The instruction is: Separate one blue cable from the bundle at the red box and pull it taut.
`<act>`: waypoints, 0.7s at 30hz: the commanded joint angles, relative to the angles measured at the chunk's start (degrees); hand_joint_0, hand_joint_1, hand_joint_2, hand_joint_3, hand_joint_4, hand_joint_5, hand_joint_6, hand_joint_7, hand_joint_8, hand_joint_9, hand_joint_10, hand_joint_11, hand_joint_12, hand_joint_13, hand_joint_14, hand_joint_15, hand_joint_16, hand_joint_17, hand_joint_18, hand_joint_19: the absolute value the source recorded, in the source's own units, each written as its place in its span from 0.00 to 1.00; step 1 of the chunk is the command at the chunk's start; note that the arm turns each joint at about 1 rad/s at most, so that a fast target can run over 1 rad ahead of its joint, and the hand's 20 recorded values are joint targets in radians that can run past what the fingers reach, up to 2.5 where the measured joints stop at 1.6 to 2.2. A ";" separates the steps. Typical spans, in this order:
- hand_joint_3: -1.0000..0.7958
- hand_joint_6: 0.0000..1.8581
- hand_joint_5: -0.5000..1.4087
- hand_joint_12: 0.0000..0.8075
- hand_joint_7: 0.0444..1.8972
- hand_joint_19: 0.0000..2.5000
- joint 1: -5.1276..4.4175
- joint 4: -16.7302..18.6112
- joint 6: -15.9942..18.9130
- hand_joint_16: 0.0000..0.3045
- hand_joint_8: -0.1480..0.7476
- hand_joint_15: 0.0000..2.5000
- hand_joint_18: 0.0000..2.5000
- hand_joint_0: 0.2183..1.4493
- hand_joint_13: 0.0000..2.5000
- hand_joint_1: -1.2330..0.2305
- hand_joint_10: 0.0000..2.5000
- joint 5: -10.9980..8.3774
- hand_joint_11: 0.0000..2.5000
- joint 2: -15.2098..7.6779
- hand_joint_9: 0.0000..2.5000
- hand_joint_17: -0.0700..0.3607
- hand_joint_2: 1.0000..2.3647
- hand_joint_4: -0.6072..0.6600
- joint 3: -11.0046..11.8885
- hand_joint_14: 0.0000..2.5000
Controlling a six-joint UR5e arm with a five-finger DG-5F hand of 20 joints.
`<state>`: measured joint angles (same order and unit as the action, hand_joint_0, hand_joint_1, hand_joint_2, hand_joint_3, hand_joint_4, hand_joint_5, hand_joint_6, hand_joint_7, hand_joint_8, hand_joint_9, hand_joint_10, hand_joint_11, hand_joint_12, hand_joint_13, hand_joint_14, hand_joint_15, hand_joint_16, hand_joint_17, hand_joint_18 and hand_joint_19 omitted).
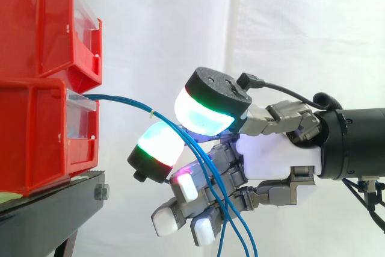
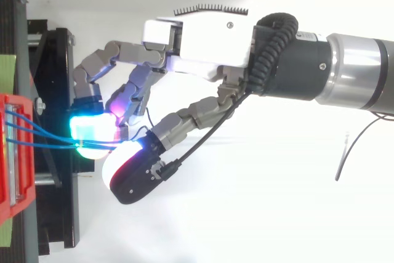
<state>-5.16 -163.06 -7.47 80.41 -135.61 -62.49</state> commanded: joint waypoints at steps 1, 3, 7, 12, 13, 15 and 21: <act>0.28 0.45 0.19 0.49 0.54 0.25 -0.02 -0.15 0.00 0.17 0.54 0.16 0.36 0.22 0.34 0.33 0.01 0.01 0.31 0.00 0.44 0.43 0.00 0.56 0.00 0.01; 0.28 0.44 0.19 0.48 0.55 0.25 -0.02 -0.15 0.00 0.17 0.54 0.17 0.36 0.23 0.34 0.38 0.01 0.01 0.31 0.00 0.45 0.43 0.00 0.56 0.00 0.01; 0.28 0.43 0.19 0.47 0.56 0.26 -0.11 -0.24 0.09 0.16 0.53 0.17 0.36 0.26 0.34 0.41 0.01 -0.08 0.31 0.00 0.45 0.42 0.00 0.55 0.00 0.01; 0.28 0.43 0.19 0.47 0.57 0.27 -0.20 0.02 0.00 0.16 0.53 0.17 0.36 0.28 0.34 0.44 0.01 -0.17 0.31 0.00 0.45 0.41 0.00 0.55 0.09 0.01; 0.28 0.43 0.19 0.47 0.57 0.27 -0.20 0.02 0.00 0.16 0.53 0.17 0.36 0.28 0.34 0.44 0.01 -0.17 0.31 0.00 0.45 0.41 0.00 0.55 0.00 0.01; 0.28 0.43 0.19 0.47 0.57 0.27 -0.20 -0.07 0.00 0.16 0.53 0.17 0.36 0.28 0.34 0.44 0.01 -0.17 0.31 0.00 0.45 0.42 0.00 0.55 0.09 0.01; 0.28 0.42 0.20 0.46 0.59 0.27 -0.20 0.02 0.00 0.15 0.52 0.17 0.35 0.33 0.34 0.40 0.01 -0.08 0.32 0.00 0.45 0.41 0.00 0.54 0.09 0.01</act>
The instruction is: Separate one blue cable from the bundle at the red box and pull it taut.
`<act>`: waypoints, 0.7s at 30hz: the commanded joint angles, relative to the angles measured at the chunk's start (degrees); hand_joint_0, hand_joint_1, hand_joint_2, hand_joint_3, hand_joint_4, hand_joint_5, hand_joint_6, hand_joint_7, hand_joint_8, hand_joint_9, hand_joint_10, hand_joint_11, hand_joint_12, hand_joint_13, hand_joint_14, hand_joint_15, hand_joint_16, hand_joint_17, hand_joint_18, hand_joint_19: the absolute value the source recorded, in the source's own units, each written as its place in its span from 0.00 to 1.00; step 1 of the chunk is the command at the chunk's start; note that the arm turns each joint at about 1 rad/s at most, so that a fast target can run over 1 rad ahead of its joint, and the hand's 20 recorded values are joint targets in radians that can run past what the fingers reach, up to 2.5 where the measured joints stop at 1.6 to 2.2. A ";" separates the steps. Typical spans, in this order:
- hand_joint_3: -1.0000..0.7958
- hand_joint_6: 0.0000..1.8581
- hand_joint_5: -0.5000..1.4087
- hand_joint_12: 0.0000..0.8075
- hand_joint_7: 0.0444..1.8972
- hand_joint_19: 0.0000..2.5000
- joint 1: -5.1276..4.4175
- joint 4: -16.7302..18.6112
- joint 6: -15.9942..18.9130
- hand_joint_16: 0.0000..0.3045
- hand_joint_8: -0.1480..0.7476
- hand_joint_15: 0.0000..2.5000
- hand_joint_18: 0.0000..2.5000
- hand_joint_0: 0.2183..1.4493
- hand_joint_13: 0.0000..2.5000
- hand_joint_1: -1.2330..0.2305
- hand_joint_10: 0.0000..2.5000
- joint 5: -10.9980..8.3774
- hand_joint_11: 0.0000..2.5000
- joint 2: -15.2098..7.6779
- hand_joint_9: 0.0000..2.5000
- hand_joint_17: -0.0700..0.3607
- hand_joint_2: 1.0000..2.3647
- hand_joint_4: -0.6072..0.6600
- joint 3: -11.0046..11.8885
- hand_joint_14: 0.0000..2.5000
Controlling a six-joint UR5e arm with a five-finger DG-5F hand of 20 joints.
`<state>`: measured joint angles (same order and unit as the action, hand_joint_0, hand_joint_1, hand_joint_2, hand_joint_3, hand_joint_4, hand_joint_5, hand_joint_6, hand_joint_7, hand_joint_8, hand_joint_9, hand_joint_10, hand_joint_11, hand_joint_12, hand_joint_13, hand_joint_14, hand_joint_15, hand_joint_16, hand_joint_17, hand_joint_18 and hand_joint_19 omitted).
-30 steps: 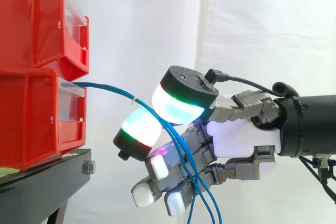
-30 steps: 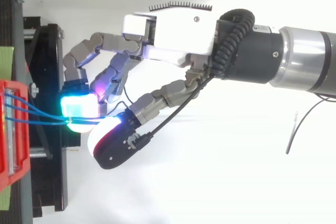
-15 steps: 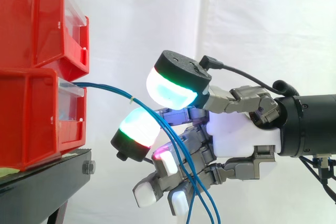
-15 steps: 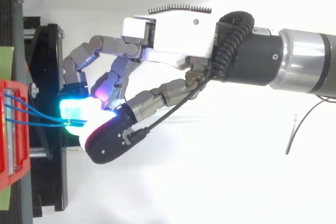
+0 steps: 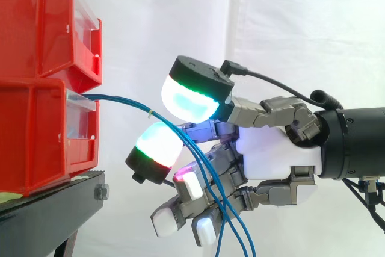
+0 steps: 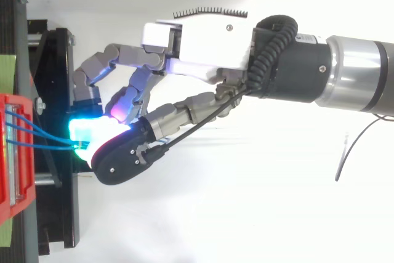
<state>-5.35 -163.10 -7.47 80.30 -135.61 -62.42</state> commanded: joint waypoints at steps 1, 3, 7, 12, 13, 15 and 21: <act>0.28 0.43 0.20 0.46 0.59 0.27 -0.01 0.07 0.00 0.15 0.53 0.17 0.35 0.33 0.34 0.40 0.01 0.03 0.32 0.00 0.45 0.41 0.00 0.53 0.01 0.01; 0.30 0.43 0.20 0.46 0.59 0.27 -0.01 0.07 -0.09 0.15 0.53 0.17 0.35 0.33 0.34 0.40 0.01 -0.06 0.32 0.00 0.46 0.41 0.00 0.53 -0.07 0.01; 0.36 0.43 0.19 0.47 0.63 0.27 -0.01 0.07 -0.09 0.15 0.54 0.17 0.35 0.33 0.34 0.35 0.01 -0.06 0.32 0.00 0.45 0.41 0.01 0.52 -0.07 0.01; 0.36 0.46 0.18 0.46 0.65 0.26 -0.01 -0.11 -0.09 0.16 0.52 0.17 0.35 0.39 0.33 0.24 0.01 0.12 0.33 0.00 0.44 0.41 0.01 0.49 -0.07 0.01; 0.34 0.46 0.18 0.46 0.67 0.26 -0.10 -0.11 -0.09 0.15 0.52 0.17 0.34 0.41 0.32 0.23 0.01 0.12 0.33 0.00 0.44 0.41 0.01 0.47 -0.07 0.01; 0.32 0.47 0.18 0.46 0.68 0.25 -0.10 -0.20 0.00 0.15 0.52 0.17 0.34 0.43 0.32 0.22 0.01 0.12 0.33 0.00 0.43 0.40 0.01 0.45 -0.07 0.01; 0.28 0.48 0.18 0.46 0.64 0.24 -0.10 -0.11 -0.09 0.15 0.51 0.16 0.34 0.44 0.32 0.21 0.01 0.12 0.32 0.00 0.43 0.40 0.00 0.44 -0.16 0.01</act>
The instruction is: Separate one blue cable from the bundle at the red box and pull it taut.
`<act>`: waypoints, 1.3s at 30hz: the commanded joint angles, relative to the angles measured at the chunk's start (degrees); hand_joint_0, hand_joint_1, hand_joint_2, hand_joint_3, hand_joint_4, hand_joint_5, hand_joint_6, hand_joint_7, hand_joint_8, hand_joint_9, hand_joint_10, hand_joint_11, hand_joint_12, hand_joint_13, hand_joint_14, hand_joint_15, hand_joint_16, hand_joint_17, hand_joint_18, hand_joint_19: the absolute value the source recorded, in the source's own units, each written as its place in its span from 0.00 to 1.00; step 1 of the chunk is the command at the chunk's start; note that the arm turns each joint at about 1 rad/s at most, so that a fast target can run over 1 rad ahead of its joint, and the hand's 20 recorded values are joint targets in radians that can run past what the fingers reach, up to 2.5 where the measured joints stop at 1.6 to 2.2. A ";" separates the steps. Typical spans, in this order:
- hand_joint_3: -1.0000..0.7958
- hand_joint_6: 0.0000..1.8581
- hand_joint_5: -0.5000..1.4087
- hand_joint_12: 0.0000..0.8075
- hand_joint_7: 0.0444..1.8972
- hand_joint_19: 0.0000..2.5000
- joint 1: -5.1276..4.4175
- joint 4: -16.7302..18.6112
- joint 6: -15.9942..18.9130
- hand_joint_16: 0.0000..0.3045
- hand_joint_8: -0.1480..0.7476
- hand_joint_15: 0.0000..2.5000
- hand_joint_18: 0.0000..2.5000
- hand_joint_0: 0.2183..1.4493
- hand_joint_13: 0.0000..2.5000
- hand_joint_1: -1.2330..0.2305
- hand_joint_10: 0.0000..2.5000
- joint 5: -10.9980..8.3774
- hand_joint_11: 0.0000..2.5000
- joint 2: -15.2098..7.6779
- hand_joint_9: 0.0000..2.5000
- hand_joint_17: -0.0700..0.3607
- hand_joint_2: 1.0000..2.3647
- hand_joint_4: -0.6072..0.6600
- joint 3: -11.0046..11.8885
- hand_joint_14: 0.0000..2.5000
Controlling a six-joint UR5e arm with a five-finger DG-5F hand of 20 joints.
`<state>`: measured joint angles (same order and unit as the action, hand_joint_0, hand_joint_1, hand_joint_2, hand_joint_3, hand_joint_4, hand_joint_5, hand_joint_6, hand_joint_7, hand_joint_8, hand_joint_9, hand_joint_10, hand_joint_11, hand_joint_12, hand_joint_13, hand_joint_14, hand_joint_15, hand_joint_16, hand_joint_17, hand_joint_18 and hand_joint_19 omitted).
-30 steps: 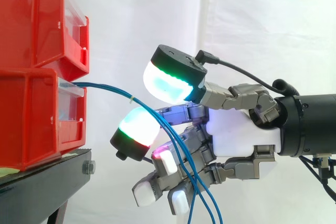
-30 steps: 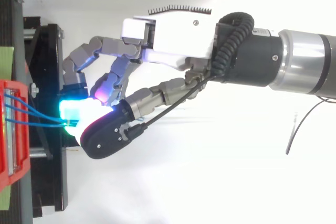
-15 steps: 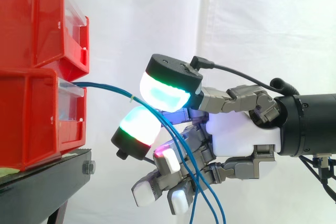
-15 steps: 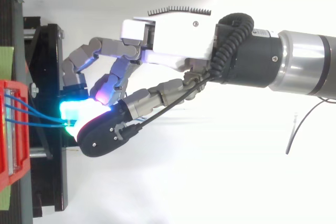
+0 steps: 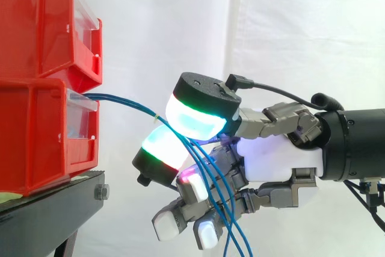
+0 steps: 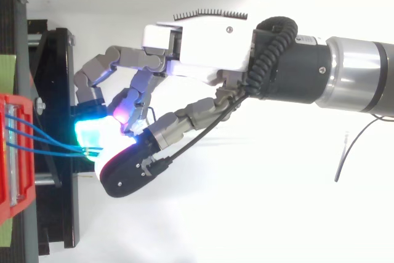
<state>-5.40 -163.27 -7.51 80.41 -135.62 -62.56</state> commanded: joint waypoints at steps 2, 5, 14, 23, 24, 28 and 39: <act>0.28 0.48 0.18 0.45 0.63 0.24 -0.04 -0.03 -0.05 0.15 0.51 0.16 0.34 0.43 0.32 0.21 0.01 0.01 0.33 0.00 0.43 0.40 0.00 0.45 -0.02 0.01; 0.28 0.48 0.18 0.45 0.65 0.25 -0.04 -0.03 -0.05 0.15 0.51 0.16 0.34 0.40 0.32 0.23 0.01 -0.08 0.33 0.00 0.44 0.40 0.00 0.47 -0.02 0.01; 0.28 0.46 0.19 0.46 0.62 0.27 -0.13 0.24 -0.05 0.15 0.52 0.17 0.35 0.32 0.34 0.38 0.01 -0.26 0.33 0.00 0.47 0.41 0.00 0.50 -0.02 0.01; 0.28 0.43 0.21 0.46 0.62 0.28 -0.13 0.24 -0.05 0.16 0.52 0.17 0.35 0.33 0.34 0.50 0.01 -0.35 0.31 0.00 0.48 0.41 0.00 0.50 -0.02 0.01; 0.28 0.43 0.21 0.46 0.62 0.28 -0.22 0.24 -0.05 0.15 0.52 0.17 0.35 0.33 0.34 0.50 0.01 -0.35 0.31 0.00 0.48 0.41 0.00 0.51 -0.02 0.01; 0.28 0.42 0.21 0.47 0.63 0.28 -0.31 0.24 -0.05 0.16 0.53 0.17 0.35 0.34 0.34 0.51 0.01 -0.35 0.31 0.00 0.48 0.41 0.00 0.55 -0.11 0.01; 0.33 0.40 0.21 0.47 0.65 0.28 -0.40 0.32 -0.05 0.16 0.54 0.17 0.35 0.34 0.34 0.44 0.01 -0.52 0.32 0.00 0.48 0.41 0.01 0.55 -0.02 0.01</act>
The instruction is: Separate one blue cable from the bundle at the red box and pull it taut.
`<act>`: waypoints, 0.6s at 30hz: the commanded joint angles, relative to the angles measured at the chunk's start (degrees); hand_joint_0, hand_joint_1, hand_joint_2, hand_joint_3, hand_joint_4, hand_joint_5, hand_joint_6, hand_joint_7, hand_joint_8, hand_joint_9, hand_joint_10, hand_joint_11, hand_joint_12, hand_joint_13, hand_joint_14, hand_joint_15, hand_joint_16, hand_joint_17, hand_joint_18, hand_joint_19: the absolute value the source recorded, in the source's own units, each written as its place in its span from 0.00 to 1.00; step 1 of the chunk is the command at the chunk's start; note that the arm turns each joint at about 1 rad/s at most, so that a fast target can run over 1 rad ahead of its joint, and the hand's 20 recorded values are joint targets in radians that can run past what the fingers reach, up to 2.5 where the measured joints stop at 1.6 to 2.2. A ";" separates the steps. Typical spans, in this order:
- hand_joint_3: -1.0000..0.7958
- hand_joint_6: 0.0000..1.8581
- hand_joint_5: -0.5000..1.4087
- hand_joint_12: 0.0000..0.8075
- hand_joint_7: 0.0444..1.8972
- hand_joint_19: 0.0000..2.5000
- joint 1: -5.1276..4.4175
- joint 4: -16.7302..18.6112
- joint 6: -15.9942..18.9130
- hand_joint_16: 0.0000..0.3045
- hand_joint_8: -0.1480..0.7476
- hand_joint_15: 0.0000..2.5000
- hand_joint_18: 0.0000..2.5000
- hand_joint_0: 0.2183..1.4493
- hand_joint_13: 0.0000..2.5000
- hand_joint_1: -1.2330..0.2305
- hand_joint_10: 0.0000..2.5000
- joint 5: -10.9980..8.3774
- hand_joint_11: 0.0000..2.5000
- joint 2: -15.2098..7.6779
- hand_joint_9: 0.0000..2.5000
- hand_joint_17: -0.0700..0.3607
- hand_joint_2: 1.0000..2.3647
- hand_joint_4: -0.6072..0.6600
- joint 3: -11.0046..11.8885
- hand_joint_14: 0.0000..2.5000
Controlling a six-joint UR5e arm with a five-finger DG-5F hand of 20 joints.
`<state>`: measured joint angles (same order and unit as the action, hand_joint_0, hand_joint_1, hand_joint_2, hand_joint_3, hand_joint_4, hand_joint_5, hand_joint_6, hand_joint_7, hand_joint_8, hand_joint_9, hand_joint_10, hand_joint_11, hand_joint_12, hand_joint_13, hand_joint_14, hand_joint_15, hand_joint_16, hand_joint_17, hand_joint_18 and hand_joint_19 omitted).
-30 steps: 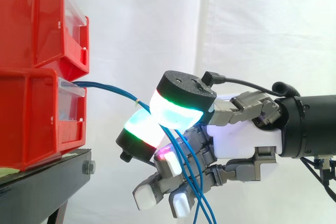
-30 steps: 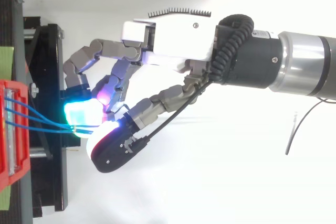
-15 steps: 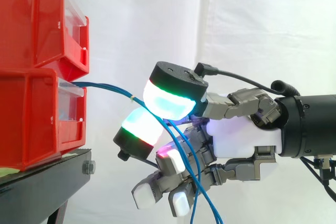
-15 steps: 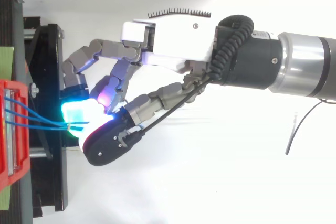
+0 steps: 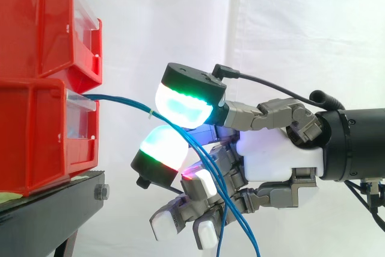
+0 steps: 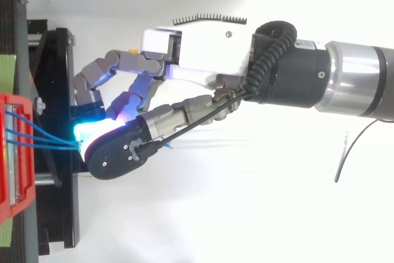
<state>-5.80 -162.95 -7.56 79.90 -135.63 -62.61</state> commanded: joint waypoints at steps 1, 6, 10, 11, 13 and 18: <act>0.34 0.41 0.21 0.47 0.65 0.28 0.00 0.00 0.00 0.16 0.54 0.17 0.35 0.33 0.33 0.41 0.01 -0.01 0.32 0.01 0.47 0.41 0.01 0.55 0.03 0.01; 0.37 0.44 0.18 0.48 0.64 0.27 0.00 0.00 0.00 0.16 0.53 0.17 0.34 0.34 0.32 0.29 0.01 -0.01 0.33 0.01 0.45 0.42 0.01 0.56 0.03 0.01; 0.35 0.45 0.18 0.47 0.64 0.27 0.08 0.00 0.00 0.16 0.53 0.17 0.34 0.37 0.32 0.26 0.01 -0.01 0.33 0.01 0.44 0.42 0.01 0.54 0.03 0.01; 0.33 0.46 0.18 0.47 0.64 0.26 0.00 0.00 0.00 0.16 0.52 0.17 0.34 0.39 0.32 0.25 0.01 -0.01 0.33 0.01 0.44 0.42 0.01 0.52 -0.06 0.01; 0.31 0.46 0.18 0.47 0.65 0.25 0.00 0.00 0.09 0.16 0.53 0.17 0.34 0.41 0.32 0.24 0.01 -0.01 0.33 0.01 0.44 0.41 0.00 0.50 -0.06 0.01; 0.28 0.47 0.17 0.46 0.65 0.24 0.00 0.00 0.00 0.15 0.52 0.16 0.34 0.45 0.32 0.22 0.01 -0.01 0.34 0.01 0.44 0.41 0.00 0.46 -0.06 0.01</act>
<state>-5.78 -162.95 -7.54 79.89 -135.62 -62.64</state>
